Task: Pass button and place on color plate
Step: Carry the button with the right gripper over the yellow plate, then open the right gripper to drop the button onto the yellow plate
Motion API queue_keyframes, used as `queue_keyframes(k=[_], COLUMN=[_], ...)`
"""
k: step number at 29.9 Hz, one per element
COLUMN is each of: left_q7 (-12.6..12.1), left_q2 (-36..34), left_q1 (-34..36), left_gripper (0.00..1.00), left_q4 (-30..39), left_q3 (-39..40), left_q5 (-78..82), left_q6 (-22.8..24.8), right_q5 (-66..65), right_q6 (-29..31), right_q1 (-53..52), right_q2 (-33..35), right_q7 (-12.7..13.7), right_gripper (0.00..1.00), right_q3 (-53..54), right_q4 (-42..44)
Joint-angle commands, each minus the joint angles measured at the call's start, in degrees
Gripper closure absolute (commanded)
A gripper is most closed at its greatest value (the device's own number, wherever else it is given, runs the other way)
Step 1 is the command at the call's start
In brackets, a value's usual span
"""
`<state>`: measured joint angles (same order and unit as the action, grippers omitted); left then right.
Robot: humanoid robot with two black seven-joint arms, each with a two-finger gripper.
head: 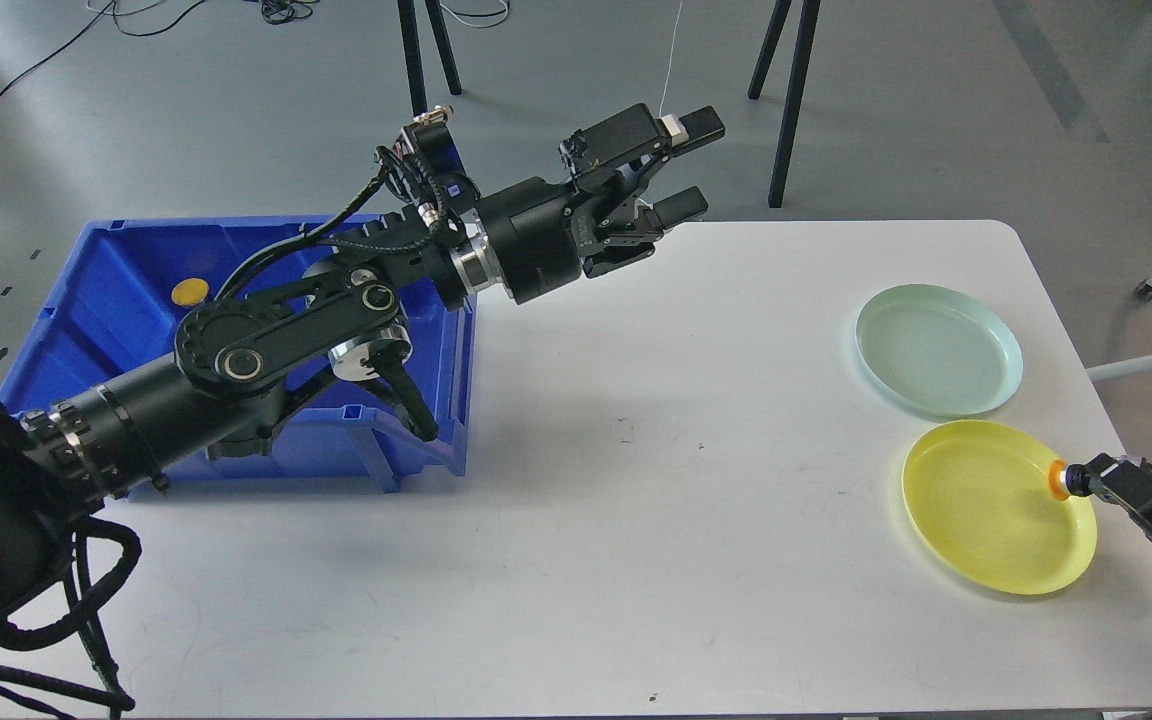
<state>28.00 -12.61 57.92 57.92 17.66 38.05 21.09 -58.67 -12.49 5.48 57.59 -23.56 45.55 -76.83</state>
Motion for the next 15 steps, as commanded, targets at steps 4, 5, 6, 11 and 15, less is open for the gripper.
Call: queue_keyframes(k=[4, 5, 6, 11, 15], left_q7=[0.0, 0.0, 0.0, 0.0, 0.0], left_q2=[0.1, 0.2, 0.1, 0.1, 0.1], left_q1=[0.0, 0.0, 0.0, 0.0, 0.0], left_gripper=[0.01, 0.01, 0.01, 0.01, 0.01], left_q4=[0.0, 0.0, 0.0, 0.0, 0.0], left_q3=[0.0, 0.0, 0.0, 0.0, 0.0], left_q5=[0.0, 0.0, 0.0, 0.0, 0.0], left_q6=[0.0, 0.0, 0.0, 0.0, 0.0], right_q5=[0.0, 0.0, 0.0, 0.0, 0.0], right_q6=[0.0, 0.0, 0.0, 0.0, 0.0], right_q1=[-4.5, -4.6, -4.6, -4.5, -4.3], right_q2=[-0.1, -0.1, -0.1, -0.2, -0.2], right_q7=[0.2, 0.2, 0.2, 0.1, 0.1], right_gripper=[0.73, 0.71, 0.7, 0.6, 0.55], right_q3=[-4.6, -4.8, -4.9, -5.0, -5.1], right_q4=[0.0, 0.0, 0.0, 0.0, 0.0])
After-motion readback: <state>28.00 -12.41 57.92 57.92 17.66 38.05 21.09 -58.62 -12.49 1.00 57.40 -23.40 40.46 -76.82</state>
